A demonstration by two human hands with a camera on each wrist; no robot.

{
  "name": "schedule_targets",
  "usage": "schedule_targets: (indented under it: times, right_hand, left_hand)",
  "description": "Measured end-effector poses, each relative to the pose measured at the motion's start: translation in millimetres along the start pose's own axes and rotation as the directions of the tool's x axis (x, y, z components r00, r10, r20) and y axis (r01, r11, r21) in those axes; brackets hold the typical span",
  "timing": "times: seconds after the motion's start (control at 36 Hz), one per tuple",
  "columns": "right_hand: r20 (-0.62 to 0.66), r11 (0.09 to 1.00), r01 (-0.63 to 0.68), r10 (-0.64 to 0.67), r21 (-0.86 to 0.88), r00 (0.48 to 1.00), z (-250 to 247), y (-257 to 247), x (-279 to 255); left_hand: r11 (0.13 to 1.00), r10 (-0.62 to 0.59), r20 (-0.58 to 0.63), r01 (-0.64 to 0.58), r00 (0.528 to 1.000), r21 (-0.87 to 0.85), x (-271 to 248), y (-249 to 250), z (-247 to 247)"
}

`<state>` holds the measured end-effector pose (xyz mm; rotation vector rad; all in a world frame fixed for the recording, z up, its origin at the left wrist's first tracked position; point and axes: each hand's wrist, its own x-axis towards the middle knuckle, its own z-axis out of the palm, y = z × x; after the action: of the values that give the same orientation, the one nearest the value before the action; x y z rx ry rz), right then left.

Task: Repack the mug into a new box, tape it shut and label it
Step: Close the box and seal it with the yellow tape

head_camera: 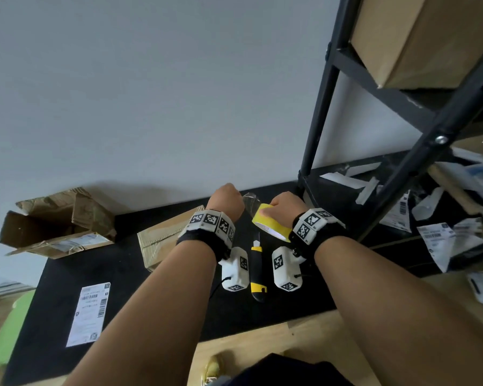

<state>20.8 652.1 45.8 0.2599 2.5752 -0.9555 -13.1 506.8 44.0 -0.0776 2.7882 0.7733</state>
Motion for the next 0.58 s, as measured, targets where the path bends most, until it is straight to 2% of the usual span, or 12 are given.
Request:
schedule_targets:
  times: [0.08,0.17,0.25,0.36,0.47,0.58]
  right_hand:
    - [-0.042,0.999,-0.033,0.033,-0.004,0.999,1,-2,-1]
    - [-0.078,0.999,-0.03,0.032,0.03,0.996,3,-6,-3]
    - [-0.085,0.997,-0.035,0.04,0.066,0.996,9,-11,-2]
    - [-0.097,0.988,-0.072,0.085,0.133,0.992,19,-21,0]
    - [-0.062,0.98,-0.106,0.118,0.17,0.991,20,-32,-3]
    - [-0.132,0.983,-0.12,0.139,0.138,0.982,27,-40,-3]
  left_hand:
    - [0.98,-0.011,0.121,0.035,0.993,-0.195,6,-8,0]
    - [0.891,-0.018,0.194,0.103,0.981,-0.443,11,-11,-5]
    - [0.814,-0.016,0.221,0.141,0.975,-0.564,11,-14,-14]
    - [0.883,0.061,0.127,0.006,0.99,-0.47,16,-30,-19]
    - [0.913,0.03,0.073,0.002,0.997,-0.408,23,-41,-22]
    - [0.931,0.028,0.053,-0.007,0.998,-0.365,25,-44,-29]
